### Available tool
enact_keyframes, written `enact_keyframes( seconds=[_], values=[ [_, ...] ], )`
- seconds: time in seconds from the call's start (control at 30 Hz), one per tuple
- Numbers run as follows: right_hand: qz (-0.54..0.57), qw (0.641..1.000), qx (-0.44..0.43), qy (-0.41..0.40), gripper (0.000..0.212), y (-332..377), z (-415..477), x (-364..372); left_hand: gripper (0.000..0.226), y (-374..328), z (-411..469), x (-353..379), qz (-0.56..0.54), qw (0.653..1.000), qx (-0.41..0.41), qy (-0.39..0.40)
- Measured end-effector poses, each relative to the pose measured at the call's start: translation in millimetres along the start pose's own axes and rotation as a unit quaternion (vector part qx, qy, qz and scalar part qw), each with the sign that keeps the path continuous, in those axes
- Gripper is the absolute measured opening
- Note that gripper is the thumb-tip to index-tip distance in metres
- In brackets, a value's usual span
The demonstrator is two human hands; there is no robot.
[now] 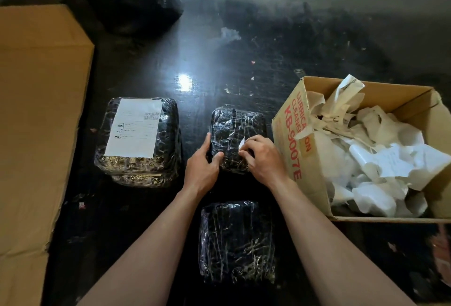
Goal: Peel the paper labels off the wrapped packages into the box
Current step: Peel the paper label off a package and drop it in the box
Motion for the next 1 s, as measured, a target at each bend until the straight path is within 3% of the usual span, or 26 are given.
enact_keyframes(
  seconds=[0.5, 1.0],
  values=[
    [0.04, 0.998, 0.035, -0.018, 0.011, -9.1, 15.3, 1.5, 0.072, -4.5, 2.0, -0.7, -0.015, 1.0, 0.014, 0.011],
    [0.053, 0.995, 0.018, -0.087, 0.011, 1.3, 29.2, -17.3, 0.072, -2.8, 4.7, -0.6, -0.013, 1.0, 0.022, 0.013]
  ],
)
Point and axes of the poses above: each hand's wrist, its own z-axis towards the middle knuckle, its own x-axis out of the palm, y = z × x, the point moved 7 cm from there along z, towards the middle knuckle, and after that the axes turned 7 degrees about z, right-handed, at the moved point
